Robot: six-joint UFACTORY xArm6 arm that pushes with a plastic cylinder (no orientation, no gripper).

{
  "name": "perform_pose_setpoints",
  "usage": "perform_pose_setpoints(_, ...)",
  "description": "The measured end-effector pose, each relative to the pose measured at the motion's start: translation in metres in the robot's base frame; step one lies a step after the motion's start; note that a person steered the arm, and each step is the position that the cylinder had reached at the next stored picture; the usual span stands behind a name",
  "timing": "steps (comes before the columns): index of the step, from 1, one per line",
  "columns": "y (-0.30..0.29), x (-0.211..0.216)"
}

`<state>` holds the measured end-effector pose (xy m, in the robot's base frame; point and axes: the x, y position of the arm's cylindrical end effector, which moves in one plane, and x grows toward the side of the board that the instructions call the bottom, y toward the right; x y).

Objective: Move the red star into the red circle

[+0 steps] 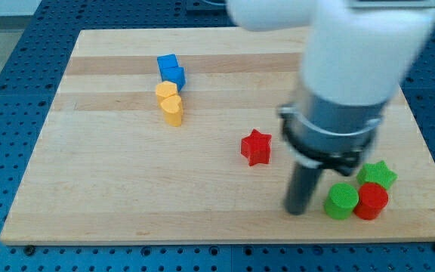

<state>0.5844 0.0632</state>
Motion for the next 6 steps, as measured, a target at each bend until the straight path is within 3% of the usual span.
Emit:
perform_pose_setpoints(1, -0.093, -0.004)
perform_pose_setpoints(2, -0.153, -0.041)
perform_pose_setpoints(3, -0.168, -0.098)
perform_pose_setpoints(4, -0.138, -0.127)
perform_pose_setpoints(6, -0.007, -0.105)
